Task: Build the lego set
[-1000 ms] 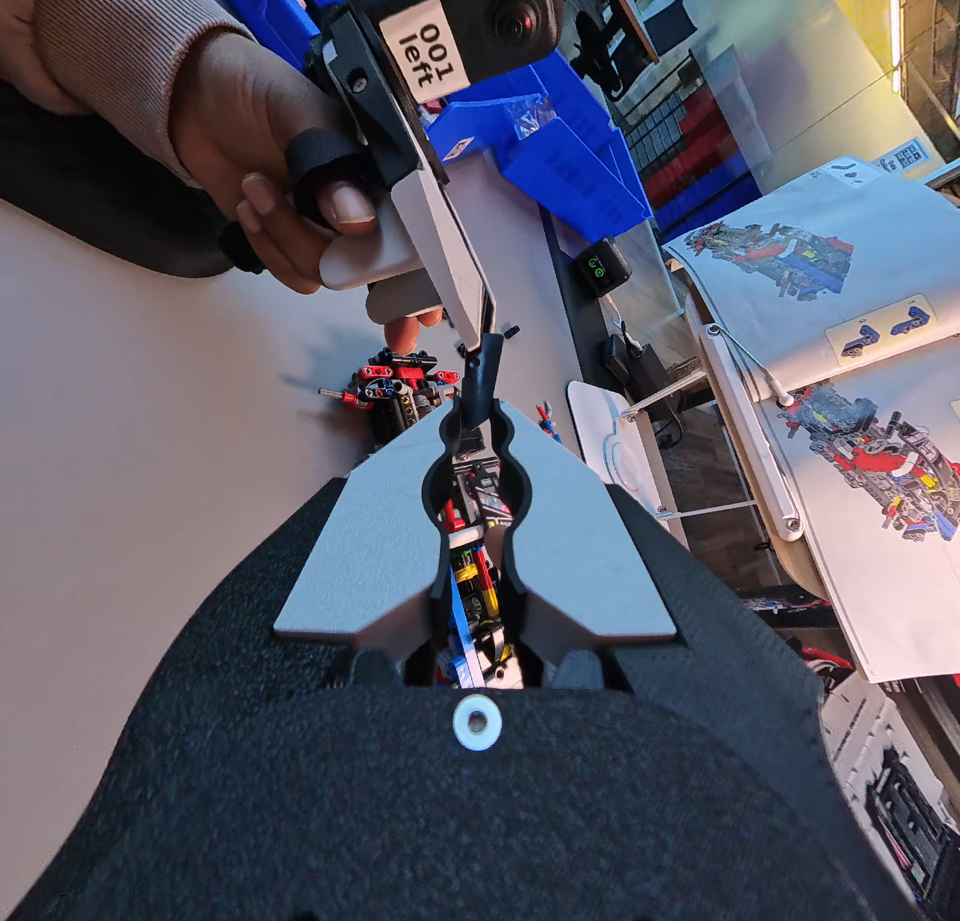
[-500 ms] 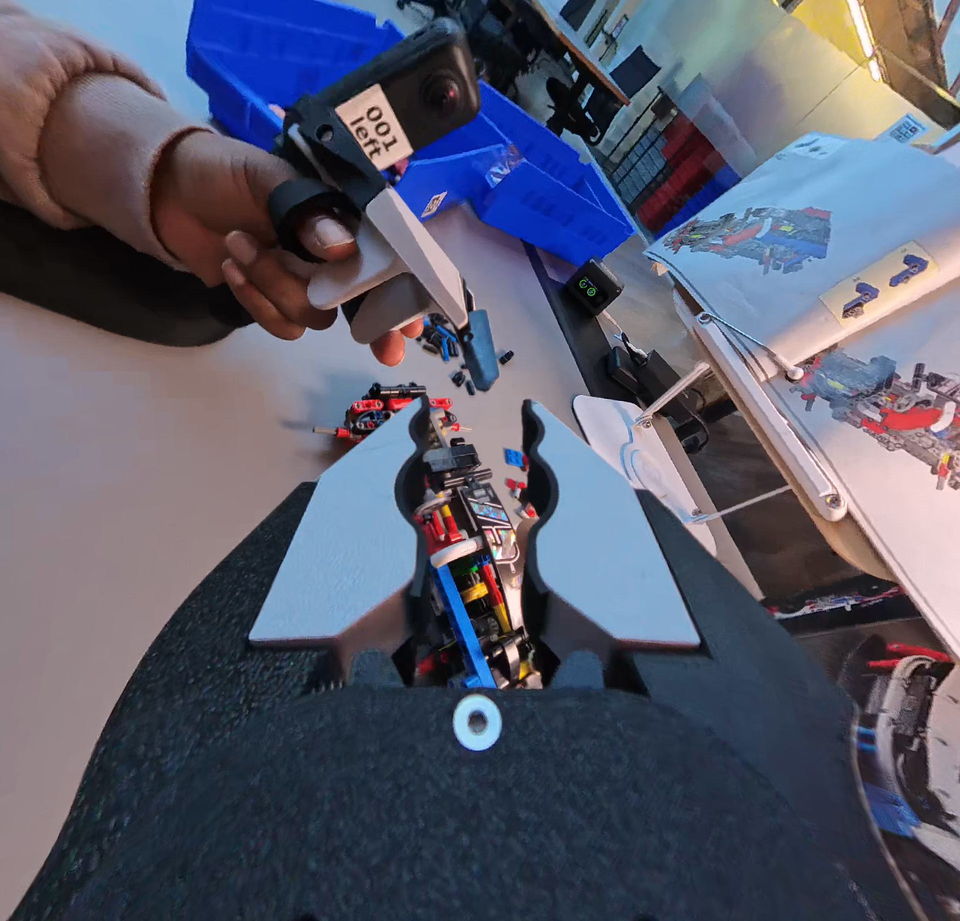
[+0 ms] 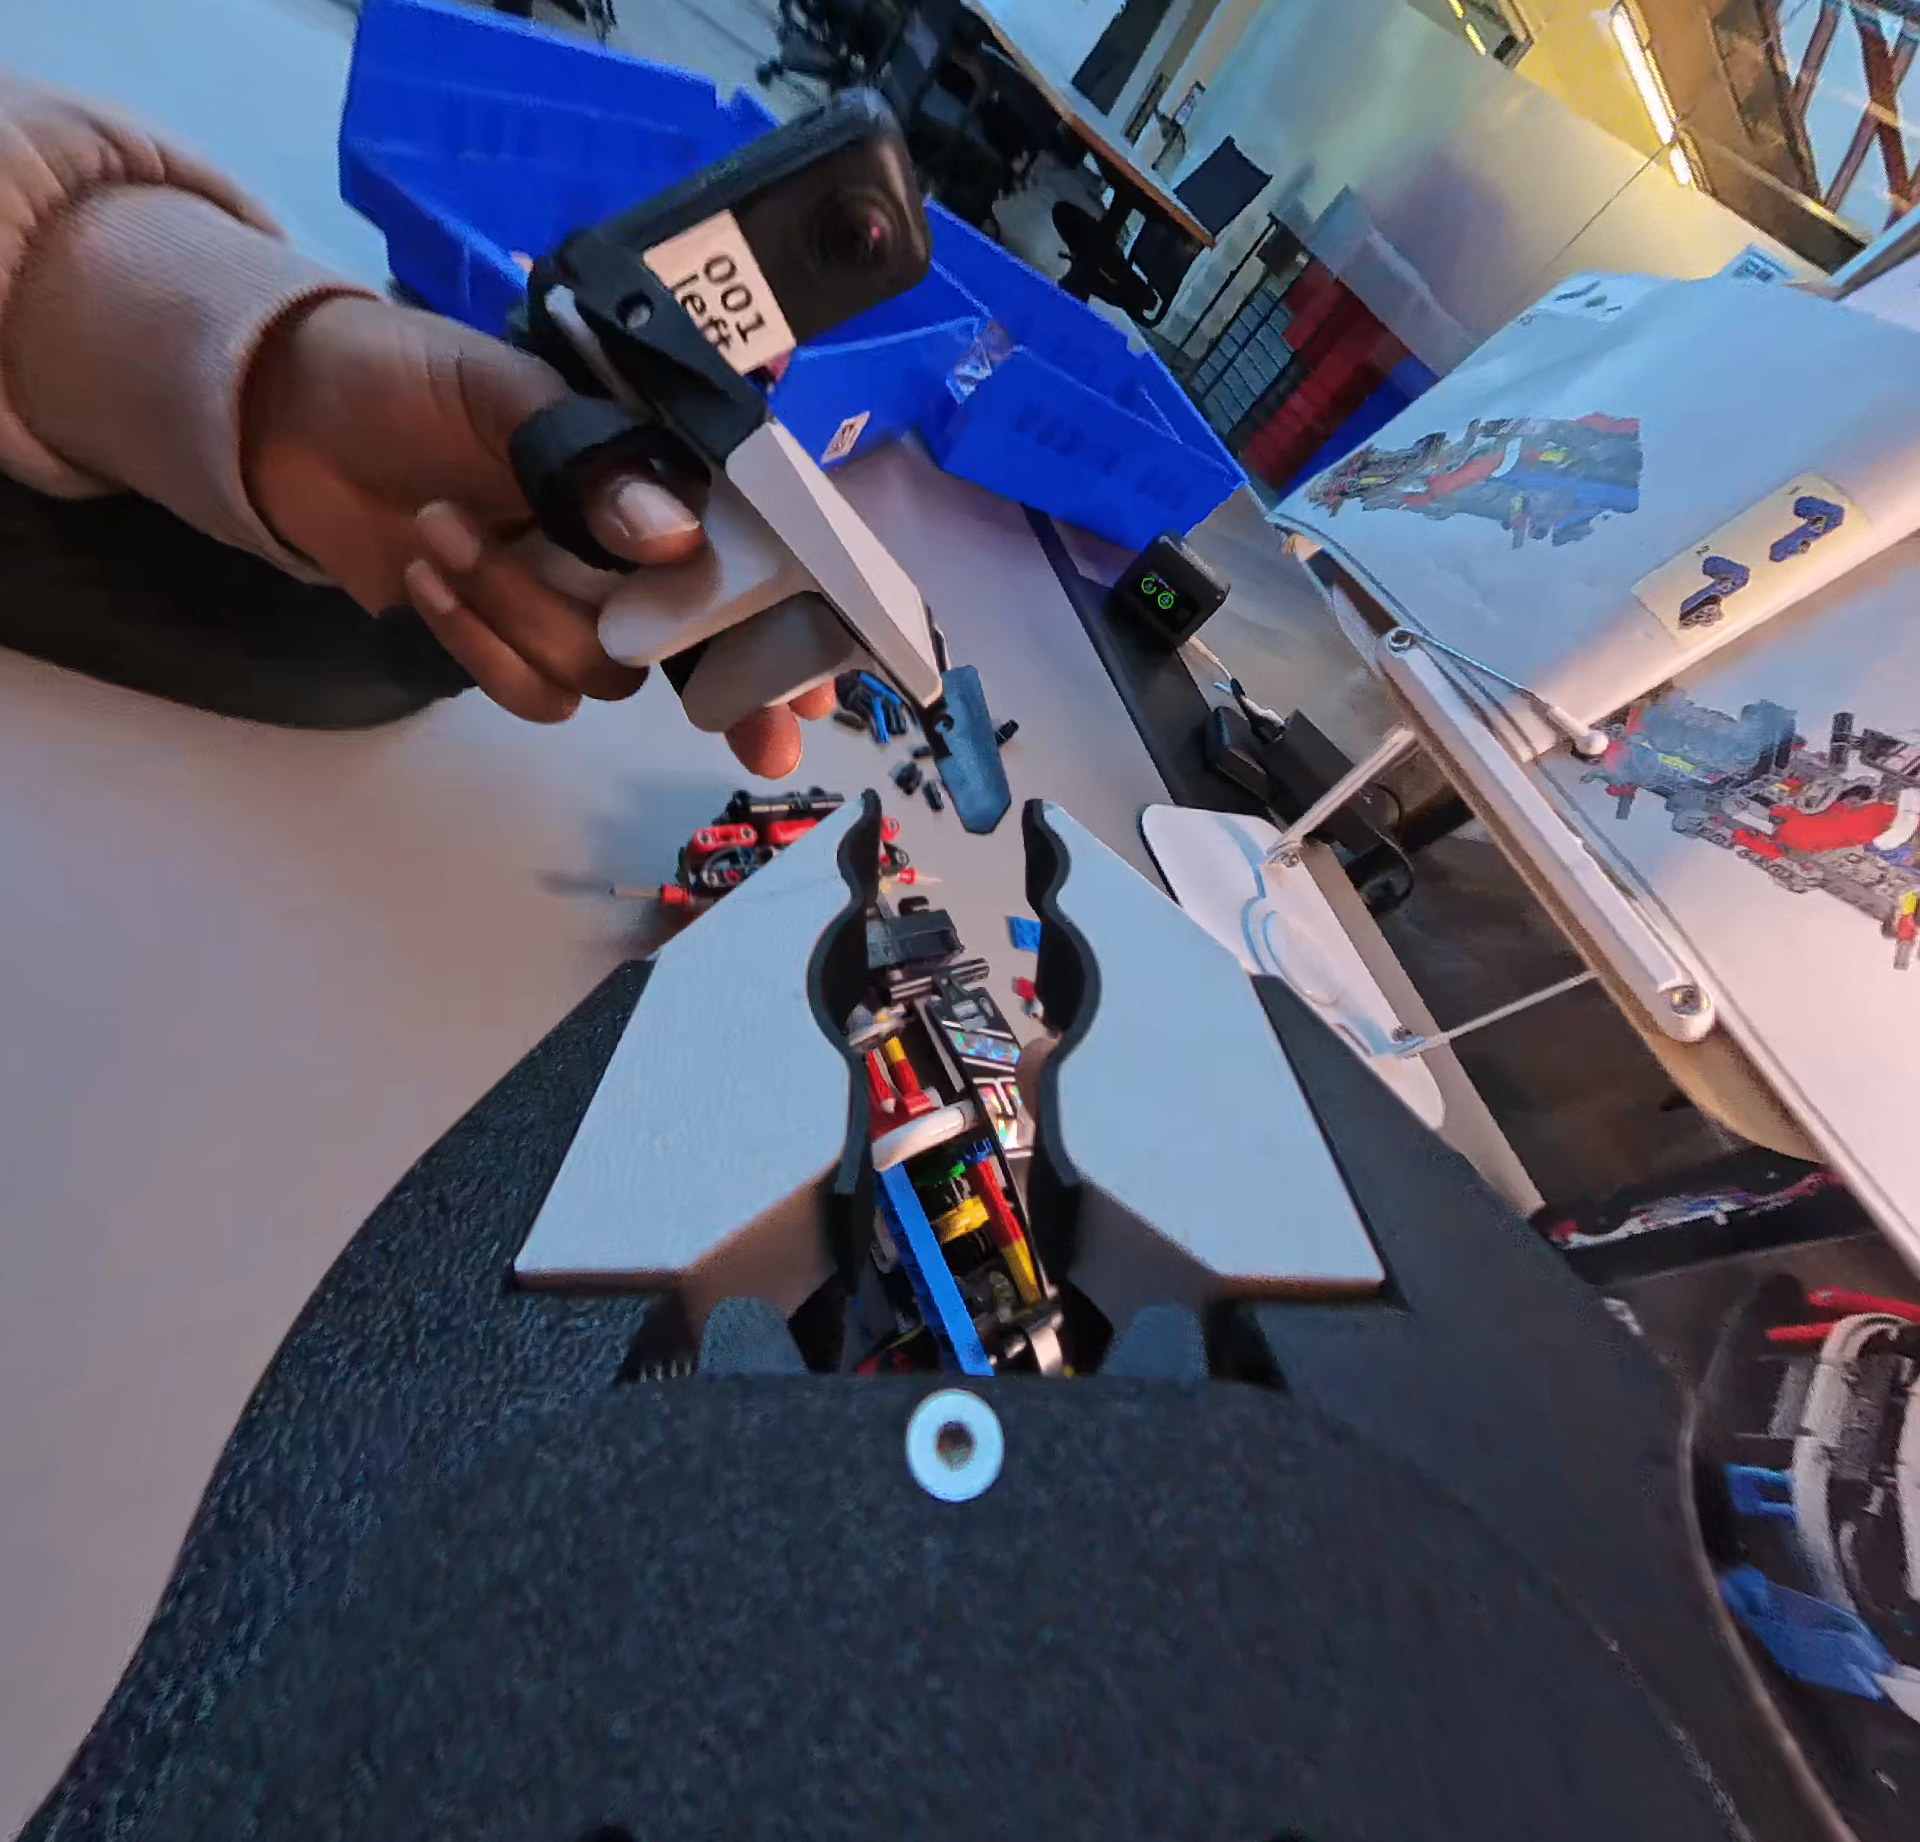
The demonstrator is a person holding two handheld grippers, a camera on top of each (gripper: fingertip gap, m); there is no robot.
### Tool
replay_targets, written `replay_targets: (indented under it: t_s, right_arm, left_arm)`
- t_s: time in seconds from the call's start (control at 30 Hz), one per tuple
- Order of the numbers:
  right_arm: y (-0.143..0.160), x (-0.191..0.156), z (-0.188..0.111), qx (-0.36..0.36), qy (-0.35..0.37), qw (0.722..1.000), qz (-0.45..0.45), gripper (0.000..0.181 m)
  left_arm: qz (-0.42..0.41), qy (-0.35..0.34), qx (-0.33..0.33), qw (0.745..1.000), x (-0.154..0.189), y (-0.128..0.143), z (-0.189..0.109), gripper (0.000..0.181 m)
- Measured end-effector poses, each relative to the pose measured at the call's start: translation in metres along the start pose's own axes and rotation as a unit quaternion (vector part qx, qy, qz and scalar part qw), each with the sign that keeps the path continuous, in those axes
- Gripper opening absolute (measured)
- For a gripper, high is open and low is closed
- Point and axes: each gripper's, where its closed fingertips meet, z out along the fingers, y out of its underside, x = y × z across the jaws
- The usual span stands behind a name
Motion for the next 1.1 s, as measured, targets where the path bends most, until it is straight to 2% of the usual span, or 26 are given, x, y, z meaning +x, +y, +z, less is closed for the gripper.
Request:
replay_targets:
  t_s: [0.1,0.23,0.3,0.43,0.57,0.67,0.8,0.97,1.1]
  right_arm:
    - [0.014,-0.002,0.008,-0.043,0.006,0.998,-0.039,0.011]
    - [0.023,-0.009,0.011,-0.043,-0.038,0.998,0.011,0.009]
    - [0.029,-0.011,0.008,-0.041,-0.061,0.996,0.049,0.009]
    - [0.045,-0.019,-0.003,-0.048,-0.107,0.986,0.117,0.009]
    - [0.064,-0.038,-0.011,-0.084,-0.145,0.976,0.138,0.009]
    - [0.083,-0.069,-0.018,-0.154,-0.212,0.957,0.124,0.01]
    - [0.107,-0.102,-0.023,-0.242,-0.272,0.928,0.081,0.01]
    - [0.119,-0.11,-0.022,-0.273,-0.295,0.911,0.087,0.012]
    - [0.12,-0.108,-0.021,-0.27,-0.293,0.913,0.093,0.017]
  left_arm:
    - [-0.008,-0.022,-0.022,0.999,-0.008,0.012,0.002,0.005]
    - [-0.007,-0.037,-0.031,0.999,-0.015,0.016,0.0,0.007]
    - [0.017,-0.049,-0.018,0.999,-0.016,0.006,-0.006,0.026]
    - [0.087,-0.092,-0.001,0.992,-0.026,-0.018,-0.031,0.028]
    - [0.136,-0.134,-0.042,0.981,-0.042,-0.009,-0.047,0.027]
    - [0.166,-0.154,-0.077,0.971,-0.049,0.001,-0.049,0.029]
    - [0.252,-0.199,-0.131,0.938,-0.058,0.009,-0.053,0.025]
    - [0.281,-0.202,-0.175,0.922,-0.057,0.024,-0.054,0.022]
    - [0.299,-0.216,-0.187,0.91,-0.062,0.028,-0.056,0.022]
